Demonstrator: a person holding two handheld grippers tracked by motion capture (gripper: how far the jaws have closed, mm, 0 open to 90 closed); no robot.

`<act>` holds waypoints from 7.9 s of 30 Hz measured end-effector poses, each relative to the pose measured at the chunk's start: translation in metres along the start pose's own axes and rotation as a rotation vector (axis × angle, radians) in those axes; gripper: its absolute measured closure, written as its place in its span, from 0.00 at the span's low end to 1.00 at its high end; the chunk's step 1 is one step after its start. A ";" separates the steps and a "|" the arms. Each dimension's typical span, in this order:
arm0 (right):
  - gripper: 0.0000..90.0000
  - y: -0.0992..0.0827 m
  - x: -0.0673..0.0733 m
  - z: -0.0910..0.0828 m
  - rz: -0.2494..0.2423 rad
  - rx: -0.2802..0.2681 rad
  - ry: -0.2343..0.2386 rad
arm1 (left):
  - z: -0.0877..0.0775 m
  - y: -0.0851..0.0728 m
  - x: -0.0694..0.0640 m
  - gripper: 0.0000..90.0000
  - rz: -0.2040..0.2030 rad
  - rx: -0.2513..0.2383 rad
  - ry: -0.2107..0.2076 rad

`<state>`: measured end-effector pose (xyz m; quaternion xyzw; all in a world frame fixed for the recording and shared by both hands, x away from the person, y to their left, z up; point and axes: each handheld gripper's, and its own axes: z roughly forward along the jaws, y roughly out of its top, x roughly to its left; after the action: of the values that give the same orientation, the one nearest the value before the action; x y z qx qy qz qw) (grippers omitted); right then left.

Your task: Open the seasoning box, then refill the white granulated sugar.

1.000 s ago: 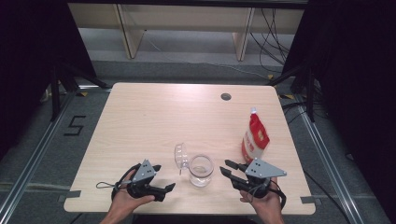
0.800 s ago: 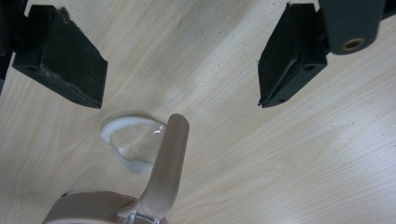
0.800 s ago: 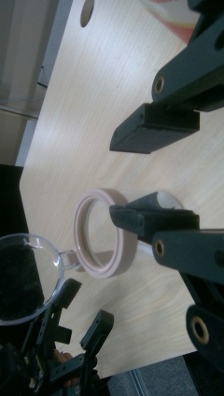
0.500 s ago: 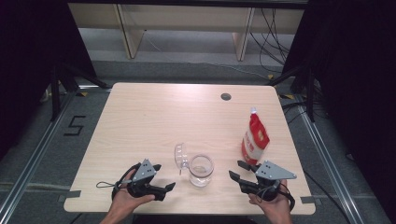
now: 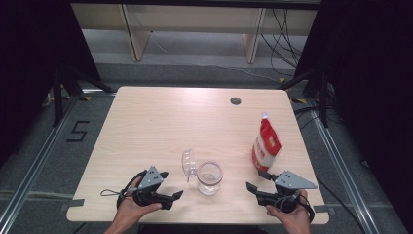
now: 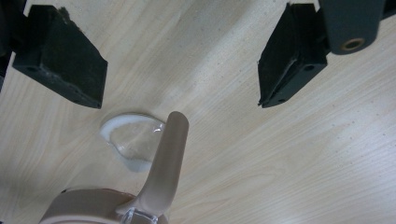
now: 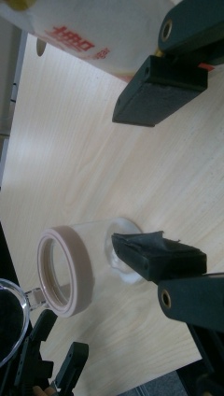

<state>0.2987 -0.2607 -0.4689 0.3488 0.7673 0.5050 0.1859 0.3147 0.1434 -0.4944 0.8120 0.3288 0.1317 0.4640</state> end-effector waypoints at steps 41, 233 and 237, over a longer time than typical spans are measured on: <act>0.30 -0.010 -0.040 -0.009 0.084 0.022 -0.213 | 0.003 -0.002 -0.004 0.17 0.019 0.006 -0.010; 0.55 0.015 -0.033 0.016 -0.496 -0.153 -0.230 | 0.004 -0.005 -0.002 0.17 0.027 0.029 -0.016; 0.55 0.017 -0.023 0.015 -0.576 -0.142 -0.226 | 0.004 -0.005 -0.004 0.17 0.011 0.024 -0.021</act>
<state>0.3299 -0.2628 -0.4614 0.1570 0.7720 0.4420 0.4291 0.3123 0.1398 -0.5002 0.8206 0.3209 0.1218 0.4569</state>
